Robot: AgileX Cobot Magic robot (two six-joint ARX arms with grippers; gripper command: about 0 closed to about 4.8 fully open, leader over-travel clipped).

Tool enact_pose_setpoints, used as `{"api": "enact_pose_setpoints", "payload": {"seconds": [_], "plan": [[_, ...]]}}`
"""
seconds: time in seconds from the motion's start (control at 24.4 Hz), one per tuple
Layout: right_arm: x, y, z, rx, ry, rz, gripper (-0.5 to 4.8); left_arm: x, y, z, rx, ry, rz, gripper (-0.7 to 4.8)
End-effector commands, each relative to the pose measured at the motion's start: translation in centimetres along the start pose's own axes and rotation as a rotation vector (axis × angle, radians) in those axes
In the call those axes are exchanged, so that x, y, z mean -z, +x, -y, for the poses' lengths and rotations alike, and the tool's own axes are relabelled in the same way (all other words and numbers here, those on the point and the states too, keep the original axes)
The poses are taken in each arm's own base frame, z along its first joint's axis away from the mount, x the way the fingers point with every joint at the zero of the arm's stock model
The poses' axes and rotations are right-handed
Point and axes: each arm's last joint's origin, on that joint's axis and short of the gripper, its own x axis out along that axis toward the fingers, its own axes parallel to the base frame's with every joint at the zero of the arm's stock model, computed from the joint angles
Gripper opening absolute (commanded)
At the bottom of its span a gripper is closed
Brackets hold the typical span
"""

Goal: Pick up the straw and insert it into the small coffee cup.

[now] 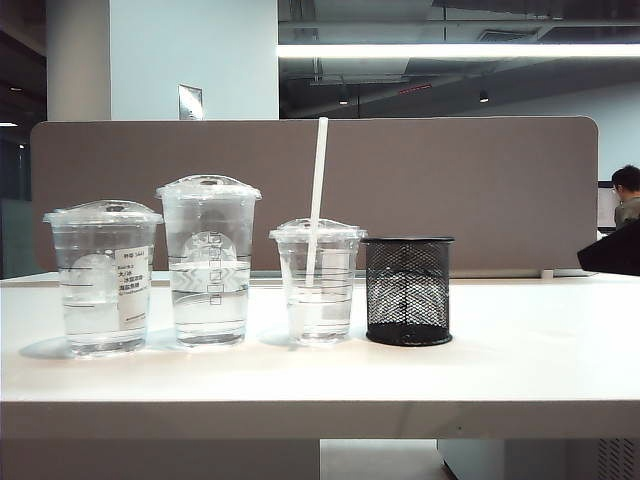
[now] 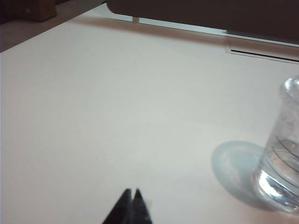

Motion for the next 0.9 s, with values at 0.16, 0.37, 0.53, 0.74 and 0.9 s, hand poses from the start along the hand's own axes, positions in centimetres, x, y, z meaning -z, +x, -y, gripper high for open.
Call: {"api": "enact_pose_setpoints", "payload": {"seconds": [0.16, 0.37, 0.53, 0.74, 0.9], "plan": [[0.14, 0.05, 0.00, 0.003, 0.001, 0.004, -0.08, 0.04, -0.03, 0.16, 0.102, 0.083, -0.018, -0.04], [0.14, 0.05, 0.00, 0.003, 0.001, 0.004, -0.08, 0.07, -0.08, 0.44, 0.201, 0.150, -0.018, -0.04], [0.14, 0.05, 0.00, 0.002, 0.001, 0.004, -0.08, 0.08, -0.08, 0.46, 0.204, 0.143, -0.019, -0.04], [0.14, 0.05, 0.00, 0.002, 0.001, 0.004, -0.08, 0.07, -0.08, 0.45, 0.200, 0.154, -0.017, -0.04], [0.14, 0.05, 0.00, 0.002, 0.001, 0.004, -0.08, 0.07, -0.08, 0.45, 0.200, 0.154, -0.017, -0.04]]}}
